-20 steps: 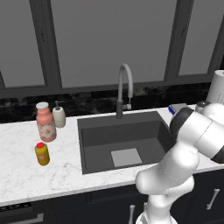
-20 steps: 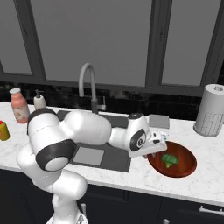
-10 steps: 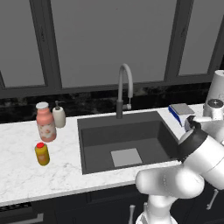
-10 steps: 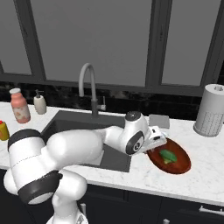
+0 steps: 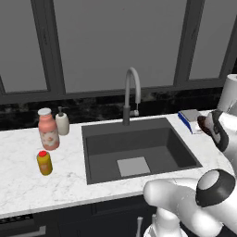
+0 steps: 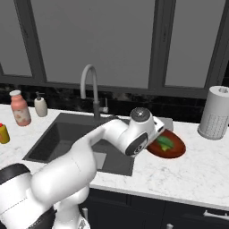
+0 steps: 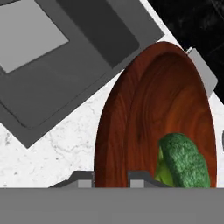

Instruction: Pick the broccoli from the sink and place it in the bowl. Then pick the bowl and place it in the microwave. Then close the microwave door and press the start button.

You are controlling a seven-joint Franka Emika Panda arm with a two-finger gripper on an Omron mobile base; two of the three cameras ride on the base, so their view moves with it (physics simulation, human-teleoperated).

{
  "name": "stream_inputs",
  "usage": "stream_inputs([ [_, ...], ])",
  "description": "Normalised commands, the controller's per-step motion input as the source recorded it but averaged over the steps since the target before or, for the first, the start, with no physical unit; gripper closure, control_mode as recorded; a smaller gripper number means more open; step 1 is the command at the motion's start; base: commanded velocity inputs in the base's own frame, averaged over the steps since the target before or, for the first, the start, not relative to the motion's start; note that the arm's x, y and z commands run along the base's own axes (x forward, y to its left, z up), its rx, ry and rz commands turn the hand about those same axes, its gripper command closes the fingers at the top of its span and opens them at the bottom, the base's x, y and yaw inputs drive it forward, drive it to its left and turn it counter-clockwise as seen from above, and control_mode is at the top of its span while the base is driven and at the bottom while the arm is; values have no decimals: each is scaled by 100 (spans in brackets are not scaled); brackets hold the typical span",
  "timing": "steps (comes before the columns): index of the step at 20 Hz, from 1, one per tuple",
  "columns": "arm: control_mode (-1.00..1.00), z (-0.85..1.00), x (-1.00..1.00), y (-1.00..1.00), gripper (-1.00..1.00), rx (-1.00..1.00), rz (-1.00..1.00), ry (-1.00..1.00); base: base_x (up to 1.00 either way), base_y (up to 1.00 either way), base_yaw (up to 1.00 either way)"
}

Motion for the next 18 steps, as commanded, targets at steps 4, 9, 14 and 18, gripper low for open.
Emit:
stream_inputs([
  [4, -100, 83, -27, 31, 100, -11, 56, -1, 0, 0, 0],
  [9, -100, 80, -36, 51, 100, -13, 47, -19, 0, 0, 0],
  [14, -100, 73, -39, 70, 100, -10, 26, -40, 0, 0, 0],
  [18, -100, 62, -38, 70, 100, 0, 1, -18, 0, 0, 0],
])
